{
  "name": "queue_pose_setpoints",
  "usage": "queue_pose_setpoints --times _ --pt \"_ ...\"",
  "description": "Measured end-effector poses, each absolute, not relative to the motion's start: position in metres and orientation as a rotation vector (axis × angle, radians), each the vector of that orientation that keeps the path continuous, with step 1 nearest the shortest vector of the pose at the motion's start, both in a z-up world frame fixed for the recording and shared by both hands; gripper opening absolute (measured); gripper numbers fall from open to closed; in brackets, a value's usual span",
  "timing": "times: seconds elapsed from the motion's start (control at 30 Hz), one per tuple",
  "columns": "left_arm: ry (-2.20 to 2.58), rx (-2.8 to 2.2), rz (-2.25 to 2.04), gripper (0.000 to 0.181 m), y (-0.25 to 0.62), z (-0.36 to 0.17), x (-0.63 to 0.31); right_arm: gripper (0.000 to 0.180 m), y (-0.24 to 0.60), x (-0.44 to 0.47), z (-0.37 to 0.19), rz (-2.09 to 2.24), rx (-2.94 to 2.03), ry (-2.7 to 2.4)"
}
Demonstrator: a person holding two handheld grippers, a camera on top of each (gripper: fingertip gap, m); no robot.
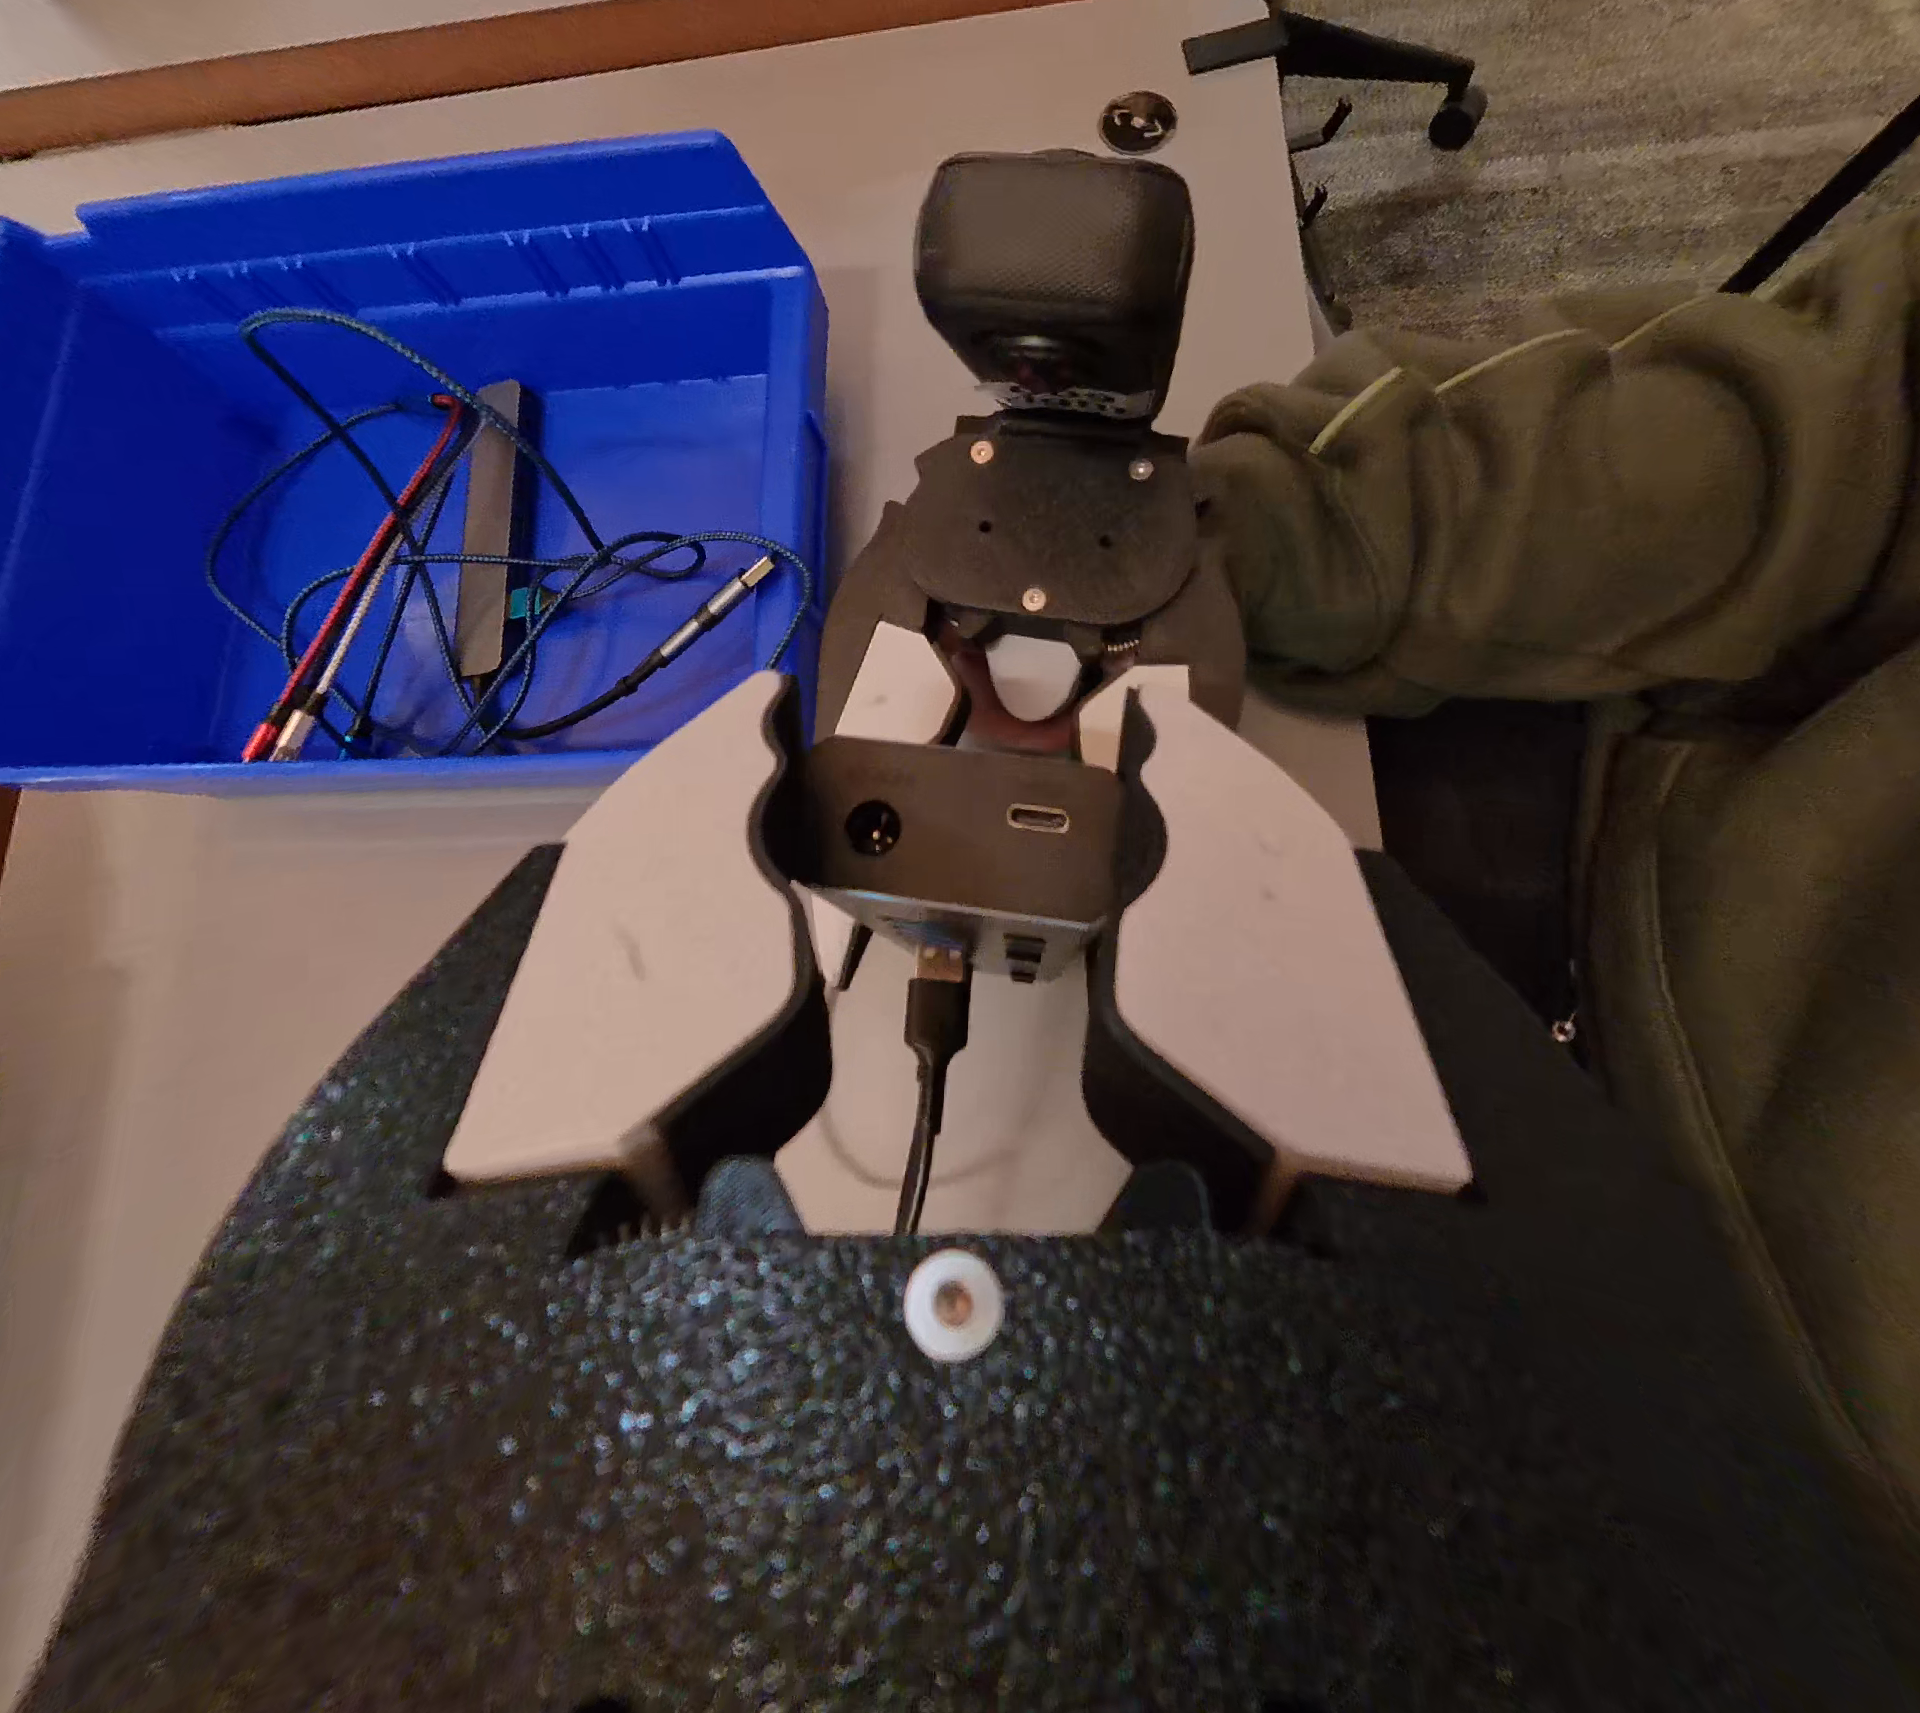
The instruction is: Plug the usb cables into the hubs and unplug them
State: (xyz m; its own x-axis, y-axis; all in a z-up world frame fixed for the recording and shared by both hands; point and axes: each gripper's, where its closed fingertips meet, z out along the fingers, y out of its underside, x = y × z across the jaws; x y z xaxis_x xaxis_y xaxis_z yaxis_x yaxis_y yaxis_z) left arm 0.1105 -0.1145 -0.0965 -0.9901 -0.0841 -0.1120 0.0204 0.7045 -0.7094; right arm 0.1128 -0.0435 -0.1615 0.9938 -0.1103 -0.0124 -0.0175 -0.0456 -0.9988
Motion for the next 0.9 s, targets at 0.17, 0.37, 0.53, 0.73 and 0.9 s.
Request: queue_pose_setpoints --times 0.17,0.37,0.53,0.73,0.9 --pt "2.773 -0.025 -1.196 0.057 -0.115 -0.096 0.110 0.062 -0.044 0.112 -0.161 -0.079 -1.609 0.094" --pt "2.688 -0.084 -1.283 0.066 -0.100 -0.084 0.111 0.061 -0.056 0.114 -0.147 -0.058 -1.488 0.101" --pt "2.631 -0.132 -1.365 0.059 -0.070 -0.083 0.107 0.062 -0.060 0.113 -0.143 -0.034 -1.456 0.099" --pt "2.625 -0.175 -1.197 0.027 -0.035 -0.126 0.112 0.062 -0.057 0.111 -0.146 -0.030 -1.483 0.084" --pt "2.635 -0.201 -1.259 0.017 -0.045 -0.146 0.110 0.062 -0.059 0.110 -0.143 -0.022 -1.462 0.075"
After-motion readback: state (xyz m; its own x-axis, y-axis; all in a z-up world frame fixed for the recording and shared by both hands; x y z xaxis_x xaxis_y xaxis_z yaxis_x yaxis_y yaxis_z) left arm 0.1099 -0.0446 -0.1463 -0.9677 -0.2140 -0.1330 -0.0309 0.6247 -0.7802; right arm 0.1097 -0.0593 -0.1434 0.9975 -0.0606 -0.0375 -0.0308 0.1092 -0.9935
